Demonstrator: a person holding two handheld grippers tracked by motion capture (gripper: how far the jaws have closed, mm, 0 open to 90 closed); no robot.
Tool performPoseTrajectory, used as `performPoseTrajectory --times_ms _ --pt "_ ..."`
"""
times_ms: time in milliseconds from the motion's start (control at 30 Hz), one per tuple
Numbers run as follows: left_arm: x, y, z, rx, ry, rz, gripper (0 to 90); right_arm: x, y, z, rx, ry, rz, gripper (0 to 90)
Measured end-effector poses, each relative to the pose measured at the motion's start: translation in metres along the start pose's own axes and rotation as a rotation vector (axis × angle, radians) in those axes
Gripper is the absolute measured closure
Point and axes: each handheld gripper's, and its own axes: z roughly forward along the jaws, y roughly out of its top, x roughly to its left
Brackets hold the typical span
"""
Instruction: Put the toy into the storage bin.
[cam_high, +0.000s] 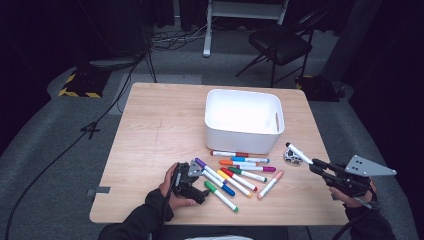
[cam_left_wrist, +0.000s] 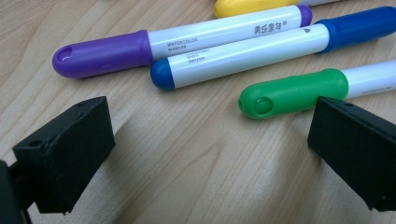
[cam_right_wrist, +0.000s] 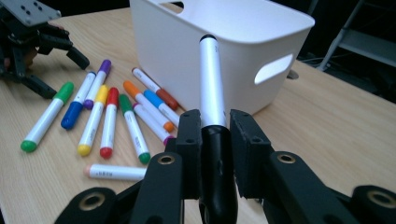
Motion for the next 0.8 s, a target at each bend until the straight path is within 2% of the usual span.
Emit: performPoseTrajectory --times_ms 267,467,800 --pt "0.000 0.000 0.000 -0.001 0.007 0.004 0.6 -0.010 0.028 0.005 -0.033 0.017 -0.037 74.9" --pt "0.000 0.000 0.000 0.000 0.007 0.004 0.6 -0.016 0.045 0.009 -0.033 0.031 -0.043 74.9" --pt "0.000 0.000 0.000 0.000 0.006 0.004 0.6 -0.017 0.076 0.030 -0.040 0.076 -0.079 74.9"
